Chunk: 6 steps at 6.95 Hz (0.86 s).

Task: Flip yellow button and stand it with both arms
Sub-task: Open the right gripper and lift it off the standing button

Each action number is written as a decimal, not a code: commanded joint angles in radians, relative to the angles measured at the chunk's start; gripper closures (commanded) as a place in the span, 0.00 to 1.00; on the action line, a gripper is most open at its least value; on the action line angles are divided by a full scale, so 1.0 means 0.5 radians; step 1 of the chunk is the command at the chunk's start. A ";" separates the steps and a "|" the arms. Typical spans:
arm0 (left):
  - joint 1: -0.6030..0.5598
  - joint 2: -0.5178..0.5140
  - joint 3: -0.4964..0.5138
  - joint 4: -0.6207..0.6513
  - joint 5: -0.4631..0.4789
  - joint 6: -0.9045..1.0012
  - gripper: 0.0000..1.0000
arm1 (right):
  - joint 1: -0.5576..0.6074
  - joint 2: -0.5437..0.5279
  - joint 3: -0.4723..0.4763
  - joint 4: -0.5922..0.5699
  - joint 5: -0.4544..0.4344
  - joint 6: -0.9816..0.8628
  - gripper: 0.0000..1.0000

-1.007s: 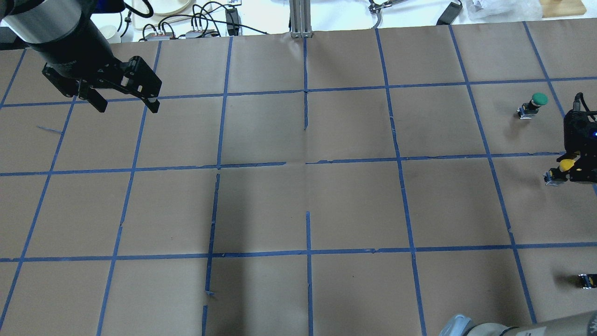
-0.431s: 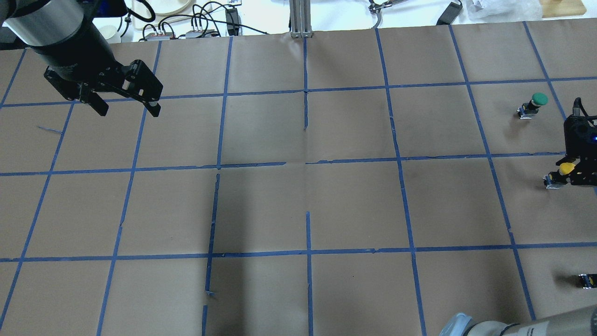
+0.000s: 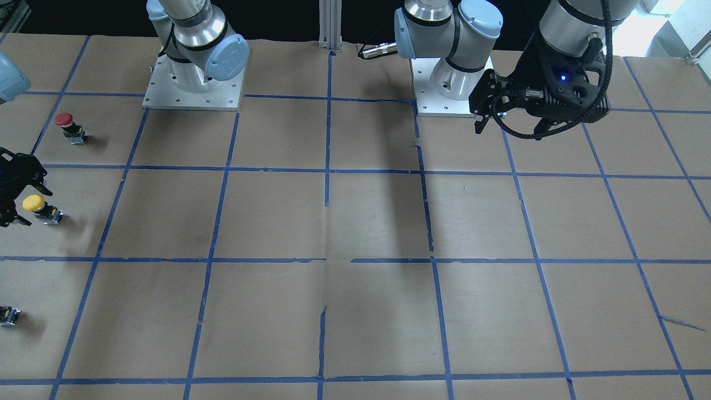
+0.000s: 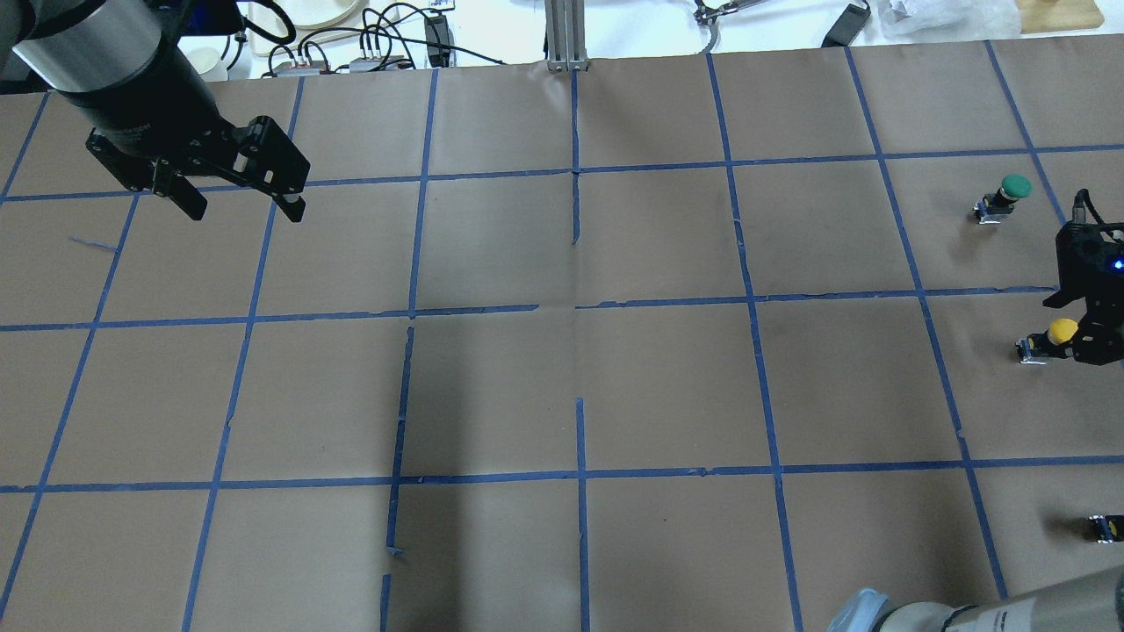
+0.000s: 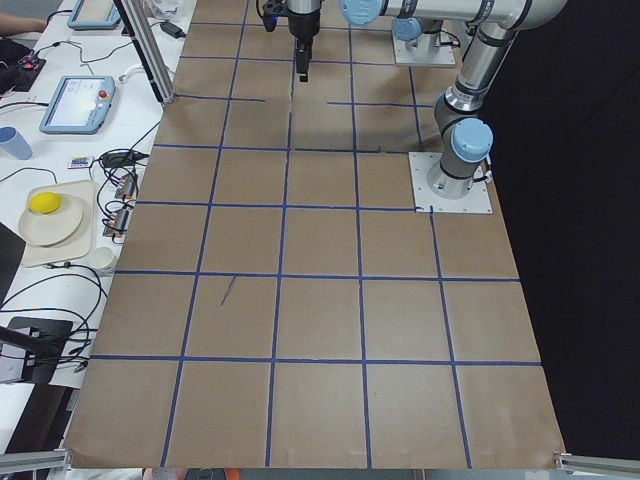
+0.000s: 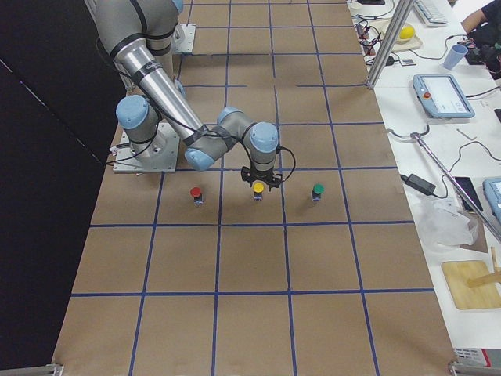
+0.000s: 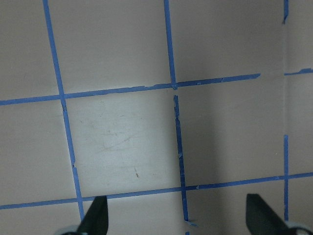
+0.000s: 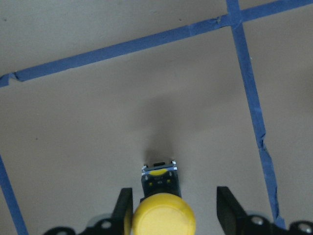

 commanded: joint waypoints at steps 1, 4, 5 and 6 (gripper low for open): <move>-0.007 0.005 -0.007 0.008 -0.003 0.002 0.00 | 0.024 -0.052 -0.086 0.029 -0.015 0.144 0.00; -0.004 0.014 -0.010 0.011 0.000 0.011 0.00 | 0.229 -0.070 -0.731 0.873 -0.021 0.624 0.00; -0.004 0.017 -0.004 0.008 0.000 0.014 0.00 | 0.315 -0.067 -0.950 1.113 0.003 0.806 0.00; -0.004 0.023 -0.016 0.008 0.000 0.014 0.00 | 0.449 -0.070 -1.125 1.319 0.010 1.123 0.00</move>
